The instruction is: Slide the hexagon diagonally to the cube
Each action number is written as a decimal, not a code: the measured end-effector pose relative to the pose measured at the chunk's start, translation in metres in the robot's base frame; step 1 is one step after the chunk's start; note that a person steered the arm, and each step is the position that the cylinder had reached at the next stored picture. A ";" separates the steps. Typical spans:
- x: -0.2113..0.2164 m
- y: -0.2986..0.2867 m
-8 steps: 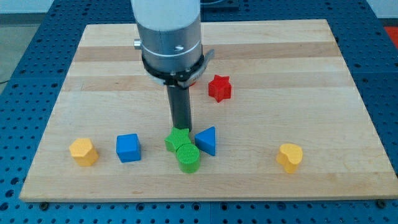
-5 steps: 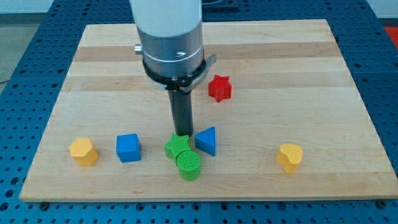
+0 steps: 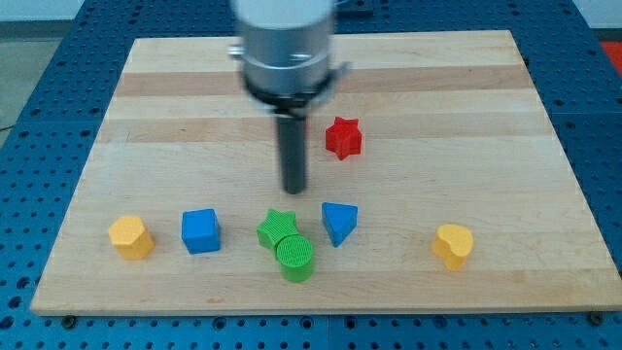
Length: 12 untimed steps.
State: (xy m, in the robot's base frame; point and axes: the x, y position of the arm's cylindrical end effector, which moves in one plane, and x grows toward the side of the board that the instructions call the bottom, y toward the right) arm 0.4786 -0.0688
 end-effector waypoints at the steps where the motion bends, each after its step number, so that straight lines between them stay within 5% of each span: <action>1: 0.000 -0.096; 2: 0.002 -0.202; 3: 0.019 -0.236; 5: 0.112 -0.213; 6: 0.113 -0.183; 8: 0.040 -0.176; 10: 0.110 -0.204; 12: 0.127 -0.183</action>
State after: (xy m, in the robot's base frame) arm 0.6054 -0.2518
